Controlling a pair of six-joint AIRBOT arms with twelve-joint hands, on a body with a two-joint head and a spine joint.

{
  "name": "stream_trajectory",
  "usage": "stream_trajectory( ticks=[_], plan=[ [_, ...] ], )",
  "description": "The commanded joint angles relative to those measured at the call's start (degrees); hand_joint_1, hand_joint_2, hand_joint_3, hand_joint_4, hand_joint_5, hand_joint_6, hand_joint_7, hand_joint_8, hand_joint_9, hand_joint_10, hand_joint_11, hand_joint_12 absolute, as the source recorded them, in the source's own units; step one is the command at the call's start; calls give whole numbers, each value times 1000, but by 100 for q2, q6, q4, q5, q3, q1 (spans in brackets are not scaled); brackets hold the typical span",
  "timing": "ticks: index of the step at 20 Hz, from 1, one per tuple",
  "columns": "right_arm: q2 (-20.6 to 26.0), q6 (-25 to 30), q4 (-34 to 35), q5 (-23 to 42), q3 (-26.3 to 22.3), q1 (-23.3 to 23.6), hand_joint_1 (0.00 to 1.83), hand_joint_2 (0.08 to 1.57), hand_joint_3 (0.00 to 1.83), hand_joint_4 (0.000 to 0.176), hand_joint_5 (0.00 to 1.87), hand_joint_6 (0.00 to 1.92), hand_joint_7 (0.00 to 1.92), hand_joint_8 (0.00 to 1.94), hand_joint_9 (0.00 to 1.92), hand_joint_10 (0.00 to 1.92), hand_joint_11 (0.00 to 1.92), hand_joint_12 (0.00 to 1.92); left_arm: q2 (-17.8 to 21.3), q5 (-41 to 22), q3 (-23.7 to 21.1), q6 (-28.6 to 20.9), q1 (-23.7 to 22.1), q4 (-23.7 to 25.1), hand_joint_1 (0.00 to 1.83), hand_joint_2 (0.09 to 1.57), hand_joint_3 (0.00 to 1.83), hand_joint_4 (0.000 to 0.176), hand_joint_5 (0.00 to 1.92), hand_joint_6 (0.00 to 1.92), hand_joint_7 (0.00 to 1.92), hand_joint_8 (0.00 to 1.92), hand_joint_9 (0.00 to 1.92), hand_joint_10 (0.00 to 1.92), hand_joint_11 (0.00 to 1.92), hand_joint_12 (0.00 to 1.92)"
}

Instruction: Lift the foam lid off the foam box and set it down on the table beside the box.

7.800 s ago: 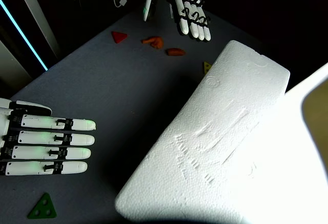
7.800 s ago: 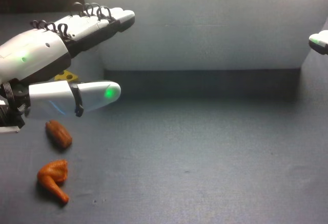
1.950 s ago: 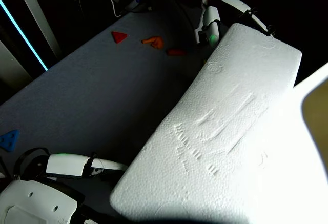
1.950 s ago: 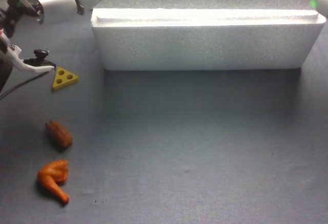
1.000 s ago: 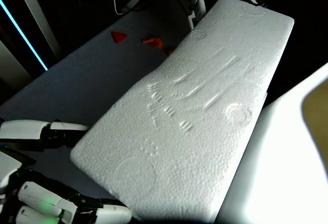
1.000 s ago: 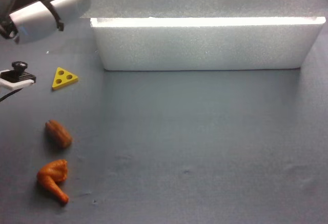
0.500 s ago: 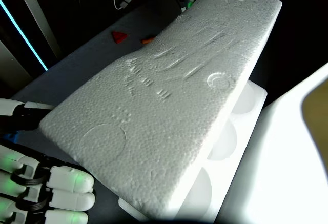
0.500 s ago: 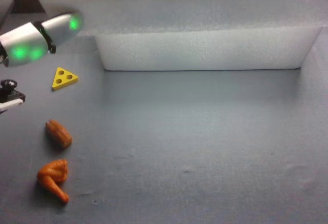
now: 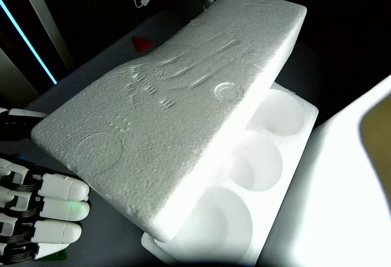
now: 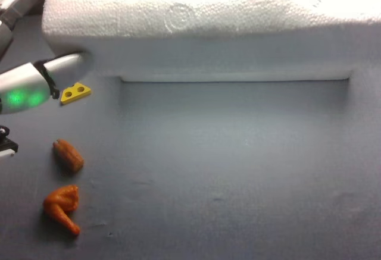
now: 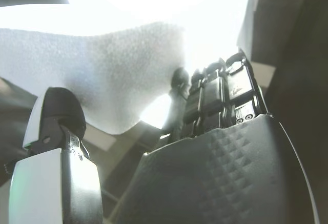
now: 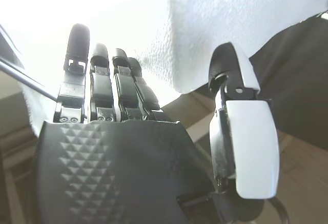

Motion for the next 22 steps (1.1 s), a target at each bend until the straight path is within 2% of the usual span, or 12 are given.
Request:
stream_trajectory(
  ticks=[1, 4, 5, 6, 7, 8, 9, 10, 13, 14, 20, 22],
  plan=[
    [38, 97, -709, 610, -87, -21, 449, 1248, 4, 0, 37, 329, 38, 6, 4, 100, 0, 986, 1, -728, -86, -43, 9, 770, 558, 1144, 4, 24, 169, 0, 0, 0, 0, 0, 0, 0],
    [80, 193, -651, 612, -201, -341, 487, 1236, 1, 0, 48, 205, 26, 5, 9, 53, 0, 912, 60, -744, -241, -48, 226, 759, 588, 1141, 1, 22, 168, 0, 0, 0, 0, 0, 0, 0],
    [80, 250, -645, 612, -219, -450, 503, 1225, 0, 0, 75, 160, 54, 8, 27, 73, 0, 977, 79, -748, -297, -48, 309, 759, 588, 1135, 0, 28, 163, 0, 0, 0, 0, 0, 0, 0],
    [80, 320, -629, 612, -233, -578, 503, 1214, 0, 0, 125, 127, 95, 7, 74, 145, 0, 1197, 87, -760, -356, -56, 418, 754, 599, 1127, 0, 46, 186, 10, 15, 5, 0, 0, 0, 0],
    [80, 361, -611, 612, -246, -677, 497, 1211, 0, 0, 132, 118, 96, 3, 68, 193, 0, 1289, 87, -770, -392, -71, 504, 743, 583, 1120, 0, 56, 193, 11, 17, 5, 0, 0, 0, 0],
    [79, 392, -598, 612, -260, -745, 509, 1236, 0, 0, 105, 105, 23, 3, 13, 66, 0, 979, 80, -781, -415, -84, 562, 728, 558, 1127, 0, 61, 183, 6, 18, 4, 0, 0, 0, 0],
    [78, 425, -583, 613, -281, -830, 500, 1224, 8, 0, 107, 121, 4, 0, 2, 12, 0, 324, 68, -795, -435, -113, 637, 714, 538, 1136, 2, 71, 172, 1, 6, 1, 0, 0, 0, 0],
    [72, 450, -570, 613, -305, -901, 522, 1198, 0, 0, 120, 130, 0, 0, 0, 2, 0, 64, 63, -778, -459, -139, 704, 722, 520, 1139, 3, 72, 172, 1, 2, 0, 0, 0, 0, 0],
    [0, 544, -530, 612, -315, -1067, 522, 1202, 2, 0, 110, 128, 0, 0, 0, 0, 0, 2, 48, -771, -528, -203, 943, 687, 454, 1124, 0, 65, 168, 0, 10, 3, 0, 0, 0, 0],
    [-31, 573, -496, 613, -312, -1129, 523, 1185, 0, 0, 121, 136, 0, 0, 0, 0, 0, 0, -2, -789, -530, -241, 1021, 646, 453, 1140, 5, 43, 165, 0, 11, 2, 0, 0, 0, 0],
    [-265, 715, -352, 511, -160, -1277, 480, 1198, 4, 0, 127, 152, 0, 0, 0, 0, 0, 0, -327, -504, -310, -417, 1207, 453, 420, 1161, 6, 38, 137, 0, 0, 0, 0, 0, 0, 0],
    [-357, 728, -292, 415, -73, -1278, 463, 1221, 12, 0, 117, 150, 0, 0, 0, 0, 0, 0, -417, -385, -212, -449, 1207, 394, 439, 1147, 0, 29, 140, 3, 0, 0, 0, 0, 0, 0]
  ],
)
